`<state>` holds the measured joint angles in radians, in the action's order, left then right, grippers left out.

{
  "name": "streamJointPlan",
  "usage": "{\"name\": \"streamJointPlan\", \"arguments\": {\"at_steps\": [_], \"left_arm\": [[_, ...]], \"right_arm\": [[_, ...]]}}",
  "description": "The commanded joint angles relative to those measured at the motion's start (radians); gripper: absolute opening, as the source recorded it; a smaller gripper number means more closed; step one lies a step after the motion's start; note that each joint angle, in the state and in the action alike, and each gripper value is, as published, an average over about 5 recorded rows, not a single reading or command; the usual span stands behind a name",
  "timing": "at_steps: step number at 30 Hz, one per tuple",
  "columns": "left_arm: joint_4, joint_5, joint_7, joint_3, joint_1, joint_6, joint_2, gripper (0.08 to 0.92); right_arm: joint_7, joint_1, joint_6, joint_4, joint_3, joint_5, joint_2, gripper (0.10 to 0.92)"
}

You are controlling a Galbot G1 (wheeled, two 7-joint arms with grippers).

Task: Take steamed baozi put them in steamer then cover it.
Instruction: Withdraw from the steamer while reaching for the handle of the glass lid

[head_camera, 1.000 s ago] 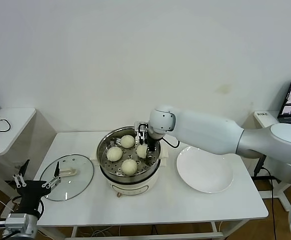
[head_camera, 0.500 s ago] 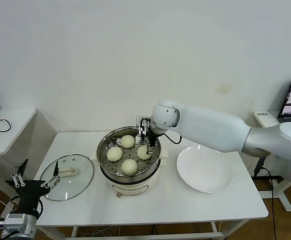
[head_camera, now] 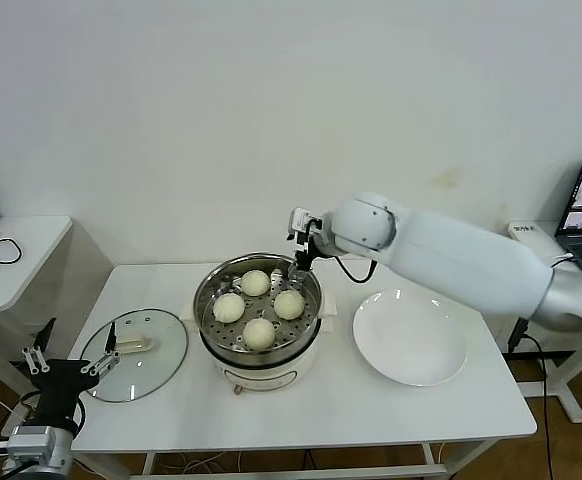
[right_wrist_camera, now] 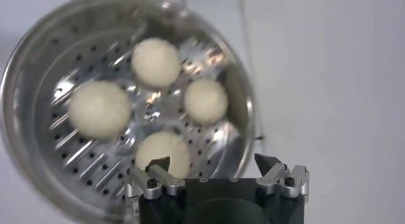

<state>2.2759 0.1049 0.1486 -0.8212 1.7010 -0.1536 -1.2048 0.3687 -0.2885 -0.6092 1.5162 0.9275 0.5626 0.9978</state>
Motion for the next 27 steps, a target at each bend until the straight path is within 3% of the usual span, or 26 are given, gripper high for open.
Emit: {"name": "streamJointPlan", "arguments": {"at_steps": [1,8,14,27], "left_arm": [[-0.015,-0.011,-0.002,0.006,-0.002,0.004,0.000,0.823],[-0.028,-0.026,-0.003,0.014,-0.003,0.004,-0.001,0.823],[-0.066,-0.086,-0.004,0.047,-0.020,0.014,-0.005,0.823],[-0.198,-0.491,-0.046,0.038,-0.027,0.045,0.056,0.823]], "right_arm": [[-0.464,0.430,0.331,0.157,-0.388,-0.037,-0.108,0.823],[-0.450,0.837,0.596,0.152,-0.780,-0.266,-0.073,0.823],[-0.408,1.158,0.746,0.225,-1.058,-0.380,-0.016,0.823],[-0.319,1.716,0.842,0.434,-1.540,-0.440,0.242,0.823]]}}
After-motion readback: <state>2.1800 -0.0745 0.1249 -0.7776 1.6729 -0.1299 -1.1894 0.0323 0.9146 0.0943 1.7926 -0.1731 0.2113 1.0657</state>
